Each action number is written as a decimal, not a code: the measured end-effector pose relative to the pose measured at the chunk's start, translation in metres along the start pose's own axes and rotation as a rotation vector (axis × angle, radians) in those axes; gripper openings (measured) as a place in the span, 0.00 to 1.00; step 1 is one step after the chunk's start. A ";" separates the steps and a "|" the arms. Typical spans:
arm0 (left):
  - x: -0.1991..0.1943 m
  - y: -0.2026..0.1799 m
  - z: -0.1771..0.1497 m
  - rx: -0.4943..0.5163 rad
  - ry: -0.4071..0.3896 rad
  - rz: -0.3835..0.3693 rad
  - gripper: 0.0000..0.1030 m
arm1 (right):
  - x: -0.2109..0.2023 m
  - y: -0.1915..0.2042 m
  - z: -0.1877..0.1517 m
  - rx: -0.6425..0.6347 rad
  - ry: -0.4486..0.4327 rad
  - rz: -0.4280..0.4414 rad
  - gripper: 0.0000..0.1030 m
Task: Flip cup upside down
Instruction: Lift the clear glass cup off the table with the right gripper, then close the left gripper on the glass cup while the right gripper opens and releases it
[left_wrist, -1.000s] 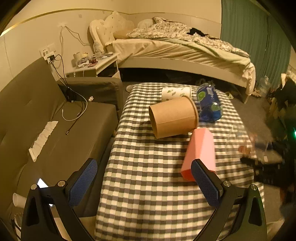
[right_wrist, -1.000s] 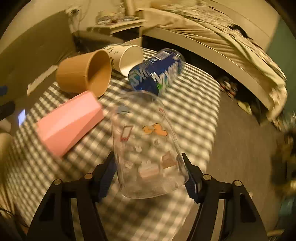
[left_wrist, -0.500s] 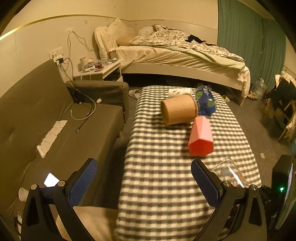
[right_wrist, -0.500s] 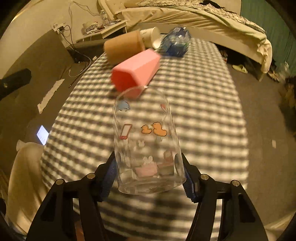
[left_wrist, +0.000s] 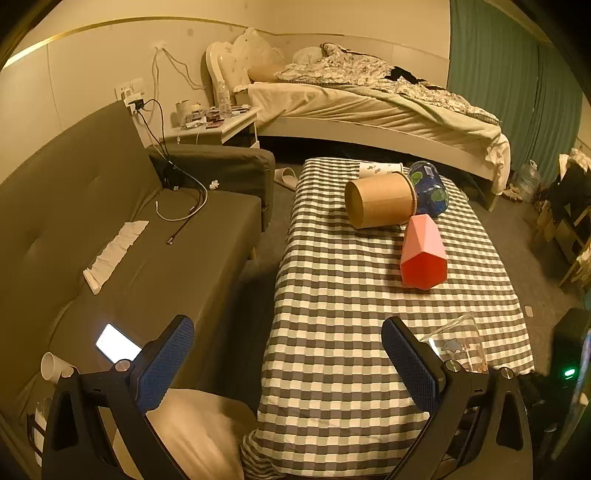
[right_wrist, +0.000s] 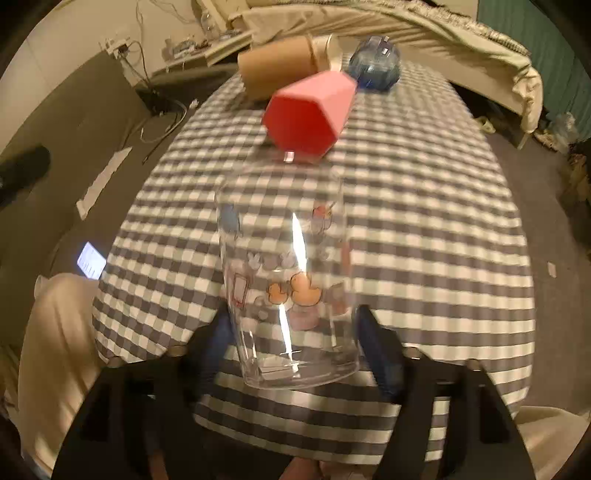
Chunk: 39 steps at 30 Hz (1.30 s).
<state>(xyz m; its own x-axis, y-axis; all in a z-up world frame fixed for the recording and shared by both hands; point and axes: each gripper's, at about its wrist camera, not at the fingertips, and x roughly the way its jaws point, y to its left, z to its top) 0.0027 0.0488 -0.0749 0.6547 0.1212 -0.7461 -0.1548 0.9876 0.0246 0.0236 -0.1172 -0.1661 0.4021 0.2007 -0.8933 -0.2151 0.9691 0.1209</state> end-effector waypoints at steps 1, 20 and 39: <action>-0.001 -0.001 0.000 0.002 -0.003 0.000 1.00 | -0.007 -0.001 0.001 0.001 -0.018 -0.001 0.73; -0.036 -0.077 -0.012 0.036 -0.034 -0.075 1.00 | -0.136 -0.069 0.016 0.078 -0.318 -0.126 0.83; 0.014 -0.132 -0.066 0.022 0.190 -0.157 1.00 | -0.079 -0.125 -0.031 0.199 -0.287 -0.183 1.00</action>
<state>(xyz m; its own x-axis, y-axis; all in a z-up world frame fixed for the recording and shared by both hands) -0.0171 -0.0861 -0.1327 0.5183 -0.0525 -0.8536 -0.0445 0.9951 -0.0883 -0.0093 -0.2588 -0.1241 0.6560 0.0270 -0.7542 0.0488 0.9958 0.0780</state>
